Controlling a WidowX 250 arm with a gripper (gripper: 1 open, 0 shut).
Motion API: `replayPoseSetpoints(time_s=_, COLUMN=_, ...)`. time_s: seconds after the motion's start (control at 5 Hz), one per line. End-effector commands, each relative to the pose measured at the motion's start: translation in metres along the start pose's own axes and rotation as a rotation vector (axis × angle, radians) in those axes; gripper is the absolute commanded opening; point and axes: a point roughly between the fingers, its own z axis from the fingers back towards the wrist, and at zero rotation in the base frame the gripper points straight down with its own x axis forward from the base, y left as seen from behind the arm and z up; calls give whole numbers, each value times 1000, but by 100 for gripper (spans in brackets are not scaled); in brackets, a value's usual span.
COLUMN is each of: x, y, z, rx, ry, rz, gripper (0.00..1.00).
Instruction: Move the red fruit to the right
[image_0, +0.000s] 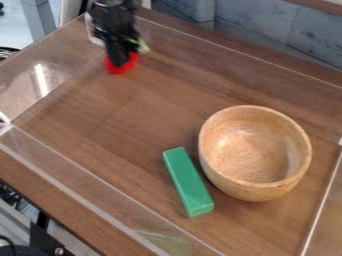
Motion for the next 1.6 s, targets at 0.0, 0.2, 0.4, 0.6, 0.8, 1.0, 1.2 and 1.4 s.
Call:
replayPoseSetpoints(time_s=0.0, x=11, y=-57, z=-9, rx=-39, ry=4, rz=-110, gripper=0)
replayPoseSetpoints(time_s=0.2, x=11, y=-78, z=10, rx=-33, ry=-26, rz=-143, gripper=0)
replayPoseSetpoints(time_s=0.4, x=7, y=-92, z=33, rx=-15, ry=-56, rz=-163, gripper=0)
replayPoseSetpoints(time_s=0.6, x=4, y=-101, z=66, rx=14, ry=-87, rz=-156, gripper=0)
replayPoseSetpoints(time_s=0.8, x=-2, y=-117, z=105, rx=48, ry=-131, rz=-161, gripper=0)
replayPoseSetpoints(time_s=1.0, x=-9, y=-139, z=121, rx=52, ry=-156, rz=-175, gripper=0)
replayPoseSetpoints(time_s=1.2, x=-17, y=-160, z=122, rx=39, ry=-154, rz=-182, gripper=0)
replayPoseSetpoints(time_s=1.4, x=-27, y=-181, z=119, rx=2, ry=-135, rz=-205, gripper=0)
